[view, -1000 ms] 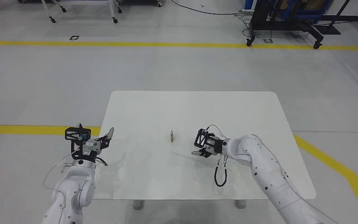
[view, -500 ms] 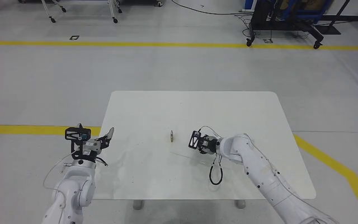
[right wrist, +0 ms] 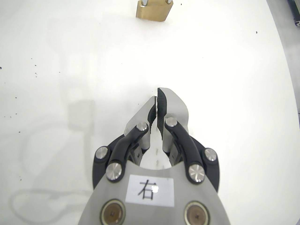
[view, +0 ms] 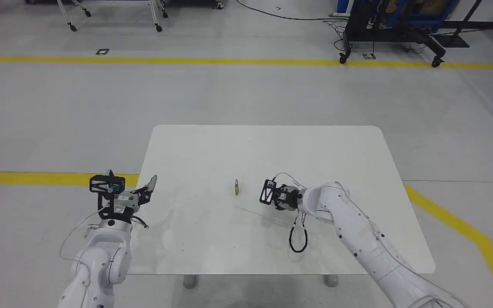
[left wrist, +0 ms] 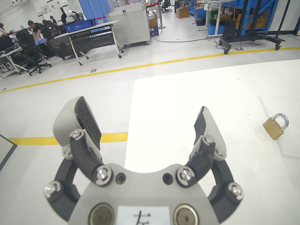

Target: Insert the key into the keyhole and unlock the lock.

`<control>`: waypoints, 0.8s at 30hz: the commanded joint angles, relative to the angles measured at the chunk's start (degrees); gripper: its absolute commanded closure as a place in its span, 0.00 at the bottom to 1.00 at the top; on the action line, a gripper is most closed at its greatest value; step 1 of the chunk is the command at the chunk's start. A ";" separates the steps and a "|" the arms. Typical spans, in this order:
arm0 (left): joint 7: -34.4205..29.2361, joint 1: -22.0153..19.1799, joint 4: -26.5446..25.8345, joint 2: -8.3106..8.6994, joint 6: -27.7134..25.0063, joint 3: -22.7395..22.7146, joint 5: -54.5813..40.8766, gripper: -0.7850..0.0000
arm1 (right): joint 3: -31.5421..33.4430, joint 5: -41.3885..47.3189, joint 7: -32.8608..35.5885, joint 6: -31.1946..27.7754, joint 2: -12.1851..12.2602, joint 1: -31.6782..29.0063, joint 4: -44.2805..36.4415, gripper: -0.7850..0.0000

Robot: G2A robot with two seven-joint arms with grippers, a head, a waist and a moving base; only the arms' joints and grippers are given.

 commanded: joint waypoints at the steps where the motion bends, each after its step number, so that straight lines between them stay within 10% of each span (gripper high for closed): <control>1: 0.00 0.00 0.00 0.00 0.00 0.00 0.00 0.00 | 1.24 -0.06 -0.99 -0.54 0.41 -0.62 -0.96 1.00; 24: 0.00 0.00 0.00 0.00 0.00 0.00 0.00 0.00 | 15.47 25.87 -19.19 -10.22 2.99 -9.13 -5.48 1.00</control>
